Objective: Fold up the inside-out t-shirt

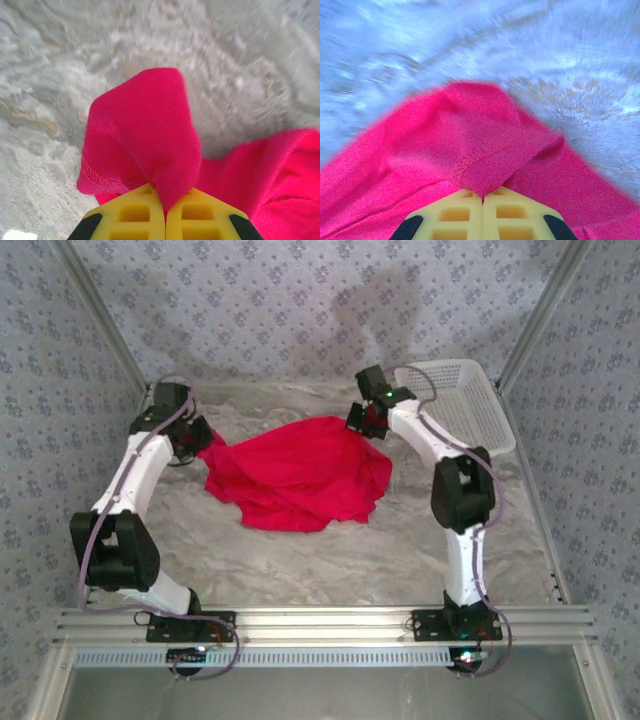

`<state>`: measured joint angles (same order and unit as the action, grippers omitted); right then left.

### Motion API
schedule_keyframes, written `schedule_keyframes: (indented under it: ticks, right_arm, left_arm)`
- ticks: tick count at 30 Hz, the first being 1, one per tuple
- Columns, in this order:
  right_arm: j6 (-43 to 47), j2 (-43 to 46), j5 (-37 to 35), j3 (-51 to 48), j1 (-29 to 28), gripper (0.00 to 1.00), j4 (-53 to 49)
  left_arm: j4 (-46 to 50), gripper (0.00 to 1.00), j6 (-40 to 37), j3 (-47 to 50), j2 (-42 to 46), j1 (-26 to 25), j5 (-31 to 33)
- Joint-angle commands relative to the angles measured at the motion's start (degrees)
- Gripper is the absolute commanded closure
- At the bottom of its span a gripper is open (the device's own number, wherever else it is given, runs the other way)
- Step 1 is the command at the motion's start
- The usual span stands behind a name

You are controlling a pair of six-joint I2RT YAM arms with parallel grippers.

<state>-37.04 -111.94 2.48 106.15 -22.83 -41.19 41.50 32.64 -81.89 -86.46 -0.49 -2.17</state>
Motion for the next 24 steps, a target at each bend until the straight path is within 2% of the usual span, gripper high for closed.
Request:
schedule_keyframes:
  ticks: [1,8,11,14,19,24]
  right_arm:
    - [2.32,13.88,0.49,3.69,0.17,1.00,-1.90]
    - [1.49,29.39,5.54,5.12,-0.24,1.00,-0.49]
    - [0.78,35.24,7.87,5.08,-0.74,1.00,0.29]
    - [-1.00,40.41,9.31,3.98,-0.90,1.00,2.13]
    - [-1.10,43.48,8.22,2.19,-0.73,1.00,3.00]
    - [-0.62,37.89,7.89,-2.87,1.64,1.00,3.78]
  left_arm:
    - [2.66,1.00,0.32,-7.68,7.32,1.97,-2.50]
    - [5.29,1.00,-0.19,-18.67,19.31,5.36,-2.59]
    - [5.64,1.00,-1.60,-24.46,24.44,6.32,-0.81]
    - [3.10,1.00,-3.86,-27.95,27.89,6.38,0.41]
    - [0.16,1.00,-5.13,-29.56,27.20,6.38,-2.68]
    - [-4.26,1.00,-4.15,-23.75,20.02,6.30,-8.92]
